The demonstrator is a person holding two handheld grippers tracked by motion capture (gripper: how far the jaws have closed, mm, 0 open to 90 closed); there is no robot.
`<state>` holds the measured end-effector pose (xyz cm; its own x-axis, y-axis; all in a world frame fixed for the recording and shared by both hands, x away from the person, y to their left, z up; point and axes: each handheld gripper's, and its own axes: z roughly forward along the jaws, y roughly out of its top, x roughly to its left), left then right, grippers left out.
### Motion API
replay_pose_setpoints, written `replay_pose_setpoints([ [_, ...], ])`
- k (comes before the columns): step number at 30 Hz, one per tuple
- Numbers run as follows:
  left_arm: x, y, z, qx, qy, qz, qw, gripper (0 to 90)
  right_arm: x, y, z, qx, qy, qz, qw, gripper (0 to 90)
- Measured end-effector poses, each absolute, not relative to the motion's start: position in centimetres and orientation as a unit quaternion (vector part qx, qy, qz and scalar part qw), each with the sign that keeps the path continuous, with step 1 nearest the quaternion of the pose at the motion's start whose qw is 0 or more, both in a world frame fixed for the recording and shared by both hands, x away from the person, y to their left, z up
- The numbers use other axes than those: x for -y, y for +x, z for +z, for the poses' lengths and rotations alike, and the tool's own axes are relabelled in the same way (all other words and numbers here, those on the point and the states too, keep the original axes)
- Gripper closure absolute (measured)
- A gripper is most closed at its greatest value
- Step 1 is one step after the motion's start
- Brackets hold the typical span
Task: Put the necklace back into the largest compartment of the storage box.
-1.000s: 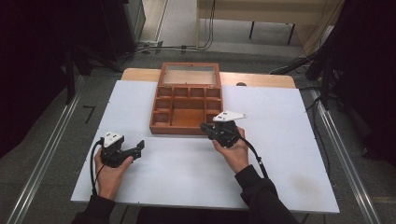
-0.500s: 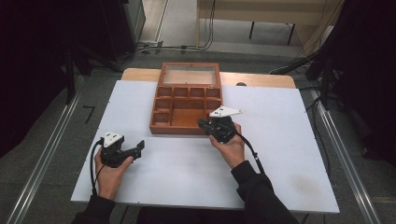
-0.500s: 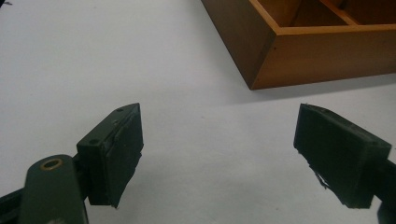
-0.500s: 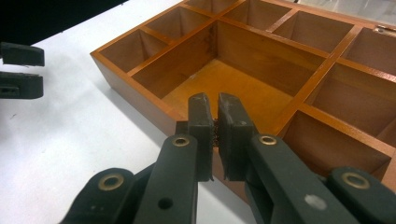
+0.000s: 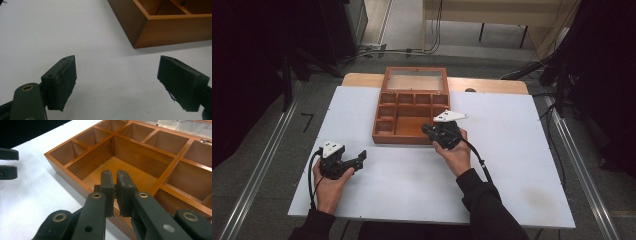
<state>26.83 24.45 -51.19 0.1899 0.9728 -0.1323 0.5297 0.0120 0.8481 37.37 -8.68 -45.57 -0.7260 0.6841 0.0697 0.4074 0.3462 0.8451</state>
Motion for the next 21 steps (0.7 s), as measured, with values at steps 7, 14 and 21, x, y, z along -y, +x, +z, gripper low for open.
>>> replay_pose_setpoints([
  [7,-24.4,26.8,-51.2,-0.578,0.65,0.267,0.415,16.4,8.3,38.3,-45.8,-0.807,0.343,0.455,0.153,82.5],
  [14,-24.5,26.8,-51.2,-0.576,0.65,0.266,0.417,16.3,7.7,39.0,-46.1,-0.809,0.346,0.45,0.152,82.5],
  [21,-24.4,26.9,-51.3,-0.575,0.652,0.267,0.417,16.4,7.0,39.5,-46.4,-0.811,0.347,0.446,0.154,82.5],
])
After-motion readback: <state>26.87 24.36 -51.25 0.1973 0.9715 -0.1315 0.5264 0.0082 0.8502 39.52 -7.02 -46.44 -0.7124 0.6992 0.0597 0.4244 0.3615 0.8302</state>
